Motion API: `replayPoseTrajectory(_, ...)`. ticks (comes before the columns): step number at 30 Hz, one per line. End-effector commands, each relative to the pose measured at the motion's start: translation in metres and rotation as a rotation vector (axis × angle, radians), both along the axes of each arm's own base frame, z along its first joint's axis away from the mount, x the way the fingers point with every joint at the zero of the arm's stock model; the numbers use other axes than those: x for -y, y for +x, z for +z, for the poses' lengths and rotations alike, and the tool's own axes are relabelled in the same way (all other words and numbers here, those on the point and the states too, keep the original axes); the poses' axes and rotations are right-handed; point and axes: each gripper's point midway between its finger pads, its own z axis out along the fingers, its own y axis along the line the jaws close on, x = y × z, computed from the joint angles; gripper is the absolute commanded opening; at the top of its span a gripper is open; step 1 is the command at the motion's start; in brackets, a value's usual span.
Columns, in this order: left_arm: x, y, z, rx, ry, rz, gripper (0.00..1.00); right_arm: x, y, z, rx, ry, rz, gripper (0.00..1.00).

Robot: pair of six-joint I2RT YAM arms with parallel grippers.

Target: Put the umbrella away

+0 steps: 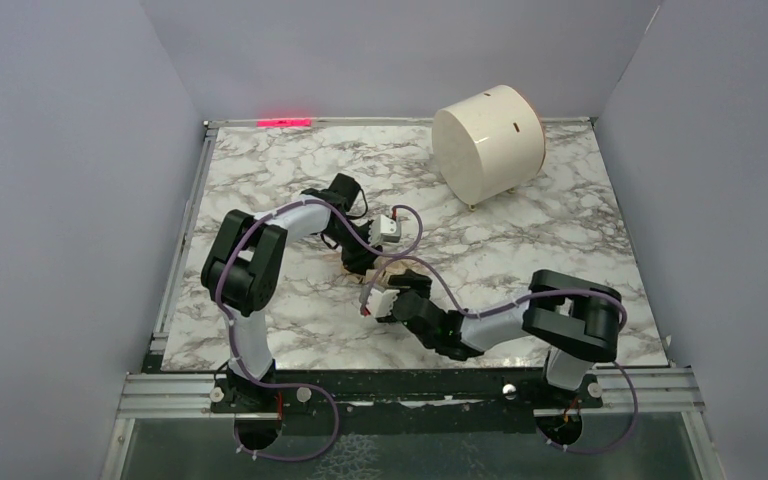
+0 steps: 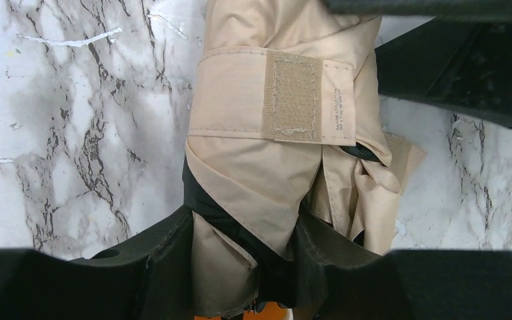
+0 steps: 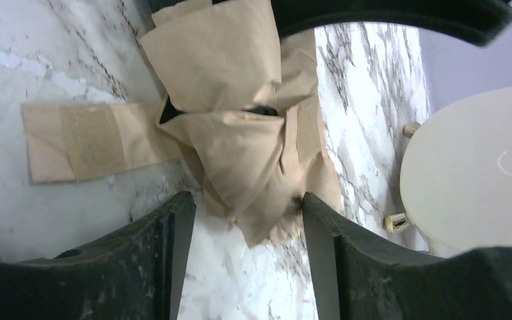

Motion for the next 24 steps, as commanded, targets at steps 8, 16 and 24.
replayPoseTrajectory(8, -0.029, 0.018, -0.021, 0.103, 0.159, 0.101, 0.00, 0.032, -0.031, 0.044, -0.190, 0.387, -0.119, 0.71)
replayPoseTrajectory(16, -0.033, 0.027, -0.015, 0.140, 0.163, 0.246, 0.00, 0.048, -0.055, 0.071, -0.451, 0.855, -0.334, 0.69)
replayPoseTrajectory(24, -0.034, 0.019, -0.024, 0.134, 0.208, 0.372, 0.00, 0.048, -0.065, 0.055, -0.664, 1.084, -0.586, 0.69)
